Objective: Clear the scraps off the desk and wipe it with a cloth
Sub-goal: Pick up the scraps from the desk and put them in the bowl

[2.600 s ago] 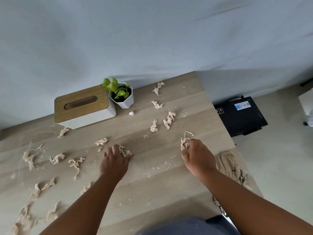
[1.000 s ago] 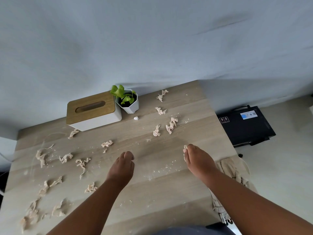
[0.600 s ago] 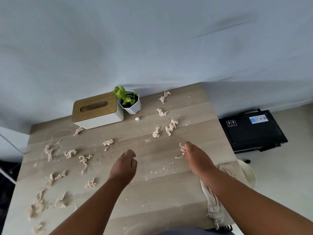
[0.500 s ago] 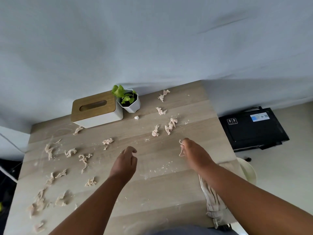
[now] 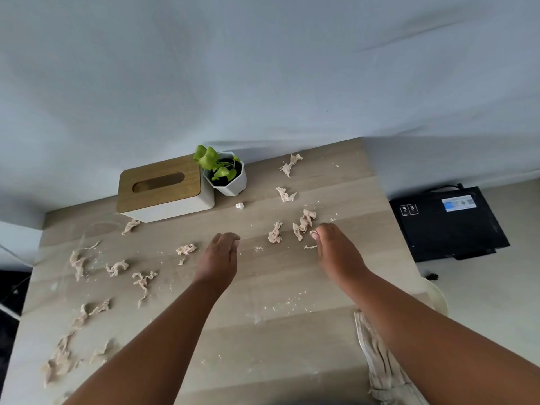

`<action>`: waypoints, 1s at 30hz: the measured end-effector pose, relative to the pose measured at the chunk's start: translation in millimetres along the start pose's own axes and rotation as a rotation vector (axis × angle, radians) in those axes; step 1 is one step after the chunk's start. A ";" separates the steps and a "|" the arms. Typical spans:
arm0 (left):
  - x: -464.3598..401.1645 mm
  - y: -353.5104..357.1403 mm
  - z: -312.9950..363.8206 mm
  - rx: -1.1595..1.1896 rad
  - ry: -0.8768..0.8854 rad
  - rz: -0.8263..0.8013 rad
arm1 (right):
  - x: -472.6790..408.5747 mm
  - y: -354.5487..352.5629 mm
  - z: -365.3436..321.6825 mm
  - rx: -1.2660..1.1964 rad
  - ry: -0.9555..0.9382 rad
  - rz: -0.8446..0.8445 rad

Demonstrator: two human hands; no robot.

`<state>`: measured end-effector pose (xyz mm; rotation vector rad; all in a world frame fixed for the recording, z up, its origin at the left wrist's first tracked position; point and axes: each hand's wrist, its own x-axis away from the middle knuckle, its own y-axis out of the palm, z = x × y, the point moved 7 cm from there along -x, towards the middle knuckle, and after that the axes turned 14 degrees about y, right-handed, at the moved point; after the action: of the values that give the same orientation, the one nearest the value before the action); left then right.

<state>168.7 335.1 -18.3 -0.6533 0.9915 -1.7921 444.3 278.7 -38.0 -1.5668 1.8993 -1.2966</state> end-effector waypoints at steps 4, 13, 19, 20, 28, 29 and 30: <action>-23.2 -4.3 -10.4 -0.019 -0.039 0.009 | -11.3 -3.4 -11.3 0.030 0.018 0.066; -63.7 1.4 -28.1 -0.063 -0.076 -0.014 | -29.6 -3.9 -28.1 0.097 0.022 0.156; -81.8 11.5 -33.4 -0.127 -0.086 -0.026 | -43.0 5.3 -32.9 0.194 0.031 0.179; -83.8 13.7 -33.6 -0.131 -0.089 -0.031 | -44.8 8.2 -33.0 0.212 0.039 0.165; -93.3 23.9 -34.9 -0.176 -0.059 -0.057 | -42.2 26.2 -30.2 0.393 -0.032 0.118; -94.0 23.4 -34.8 -0.184 -0.055 -0.061 | -41.8 26.9 -30.5 0.422 -0.051 0.122; -94.4 23.0 -33.7 -0.191 -0.047 -0.064 | -41.2 26.6 -31.1 0.457 -0.067 0.129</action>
<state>191.7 427.9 -56.2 -0.8500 1.1308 -1.7421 418.8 328.2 -54.6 -1.2173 1.4974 -1.4696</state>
